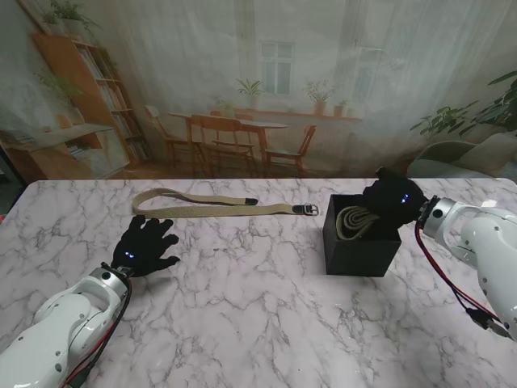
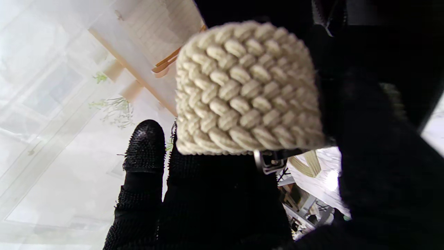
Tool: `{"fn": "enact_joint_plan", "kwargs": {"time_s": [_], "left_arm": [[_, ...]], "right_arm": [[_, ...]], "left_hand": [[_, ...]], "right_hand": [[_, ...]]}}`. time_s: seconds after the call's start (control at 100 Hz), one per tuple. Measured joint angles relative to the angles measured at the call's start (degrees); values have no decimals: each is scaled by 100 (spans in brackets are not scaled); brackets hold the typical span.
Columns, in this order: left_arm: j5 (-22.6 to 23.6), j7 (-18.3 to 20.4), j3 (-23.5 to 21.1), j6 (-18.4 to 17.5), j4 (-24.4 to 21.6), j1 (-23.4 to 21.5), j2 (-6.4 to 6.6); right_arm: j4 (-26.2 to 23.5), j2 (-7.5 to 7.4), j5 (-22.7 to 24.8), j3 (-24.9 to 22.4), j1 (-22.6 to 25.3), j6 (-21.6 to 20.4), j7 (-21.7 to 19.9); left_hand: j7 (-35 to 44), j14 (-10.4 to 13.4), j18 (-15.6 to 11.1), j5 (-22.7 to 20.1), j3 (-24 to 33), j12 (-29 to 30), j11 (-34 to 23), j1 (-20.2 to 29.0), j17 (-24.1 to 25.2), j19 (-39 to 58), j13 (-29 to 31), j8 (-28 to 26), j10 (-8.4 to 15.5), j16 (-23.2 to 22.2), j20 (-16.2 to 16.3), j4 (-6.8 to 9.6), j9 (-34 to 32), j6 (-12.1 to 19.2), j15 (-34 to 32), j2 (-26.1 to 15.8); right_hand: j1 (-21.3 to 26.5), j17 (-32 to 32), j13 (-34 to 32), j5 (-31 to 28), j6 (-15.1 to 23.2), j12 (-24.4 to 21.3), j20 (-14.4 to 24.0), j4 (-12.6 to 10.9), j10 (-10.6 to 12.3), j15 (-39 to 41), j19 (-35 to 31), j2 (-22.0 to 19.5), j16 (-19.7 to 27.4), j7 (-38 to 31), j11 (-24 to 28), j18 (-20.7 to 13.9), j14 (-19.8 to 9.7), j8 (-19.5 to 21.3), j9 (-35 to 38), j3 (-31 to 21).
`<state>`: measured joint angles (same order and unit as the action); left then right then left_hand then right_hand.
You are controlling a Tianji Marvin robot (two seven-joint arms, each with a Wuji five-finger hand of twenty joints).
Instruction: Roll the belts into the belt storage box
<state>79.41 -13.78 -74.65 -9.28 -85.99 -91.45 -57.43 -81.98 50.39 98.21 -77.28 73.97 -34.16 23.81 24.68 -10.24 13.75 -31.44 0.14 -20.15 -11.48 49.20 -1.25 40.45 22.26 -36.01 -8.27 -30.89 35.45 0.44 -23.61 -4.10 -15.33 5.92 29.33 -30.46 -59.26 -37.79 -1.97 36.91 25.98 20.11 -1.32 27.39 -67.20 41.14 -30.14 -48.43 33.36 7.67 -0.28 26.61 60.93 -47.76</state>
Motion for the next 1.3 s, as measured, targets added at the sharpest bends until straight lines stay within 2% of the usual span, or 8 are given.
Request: {"fn": "enact_joint_plan", "kwargs": {"time_s": [0.21,0.3,0.36,0.41,0.54,0.72,1.05,1.3], "left_arm": [[-4,43,25,0,-2,17,1],[-15,61,42,0,-1,28,2],[-22,86,60,0,-1,39,3],[-22,104,72,0,0,47,3],[-22,116,85,0,1,57,3],[-14,108,91,0,2,61,3],[-13,110,93,4,2,60,4],[-19,112,82,13,-1,54,3]], "right_arm": [[157,-68,-37,242,-221,-148,-118],[237,-102,-8,400,-305,-143,-136],[271,-128,78,489,-350,-130,-137],[279,-144,199,538,-367,-116,-138],[298,-182,403,603,-382,-13,-110],[284,-256,985,601,-333,549,316],[288,-285,931,507,-262,816,430],[-409,-82,944,-592,560,1218,409]], "left_hand": [[-3,0,0,0,0,0,0,0,0,-1,0,0,0,0,0,0,0,0,0,0],[-4,0,0,0,0,0,0,0,0,-1,0,0,0,0,0,0,0,0,0,0],[-9,0,0,0,0,0,0,0,0,-1,0,0,0,0,0,0,0,0,0,0],[-24,-1,0,0,0,0,0,0,0,-1,0,0,0,0,0,0,0,0,0,0],[-54,-1,0,0,0,0,0,0,0,-1,0,24,0,0,0,0,0,0,0,0],[-85,-1,0,0,0,0,0,0,0,-1,0,29,0,0,0,0,0,0,0,0],[-116,-1,1,-1,0,0,0,0,0,-1,0,42,0,0,0,0,0,0,0,0],[-460,-1,1,-1,0,0,0,0,0,-1,0,250,0,0,0,0,0,0,0,-2]], "right_hand": [[2,216,211,23,68,-243,-59,52,121,-296,162,0,203,298,-540,4,-120,134,-9,-152],[-38,357,566,431,686,-784,-60,62,377,-494,198,0,514,809,-939,13,-301,-162,-555,-642],[-320,436,839,871,1516,-1313,-65,-376,776,-676,245,-60,745,1081,-979,26,-440,-504,-1005,-925],[-592,487,965,1256,1895,-1625,-72,-619,879,-815,261,-171,842,1102,-982,35,-445,-759,-1297,-1101],[-877,671,1325,2055,2267,-2049,-135,-891,872,-928,358,-338,1058,1223,-1009,63,-368,-1177,-2027,-1074],[-1409,957,1753,2479,2212,-2176,-269,-923,714,-1034,495,-743,1329,1197,-973,73,-240,-1364,-2670,-201],[-1497,1032,1877,2561,1757,-2176,-447,-1148,368,-1051,535,-1254,1441,1133,-898,77,-195,-1445,-2995,1189],[-1494,1095,1877,2369,1706,-2174,-559,-1277,221,-1051,504,-1338,1442,1123,-836,210,-52,-1446,-2985,-13]]}}
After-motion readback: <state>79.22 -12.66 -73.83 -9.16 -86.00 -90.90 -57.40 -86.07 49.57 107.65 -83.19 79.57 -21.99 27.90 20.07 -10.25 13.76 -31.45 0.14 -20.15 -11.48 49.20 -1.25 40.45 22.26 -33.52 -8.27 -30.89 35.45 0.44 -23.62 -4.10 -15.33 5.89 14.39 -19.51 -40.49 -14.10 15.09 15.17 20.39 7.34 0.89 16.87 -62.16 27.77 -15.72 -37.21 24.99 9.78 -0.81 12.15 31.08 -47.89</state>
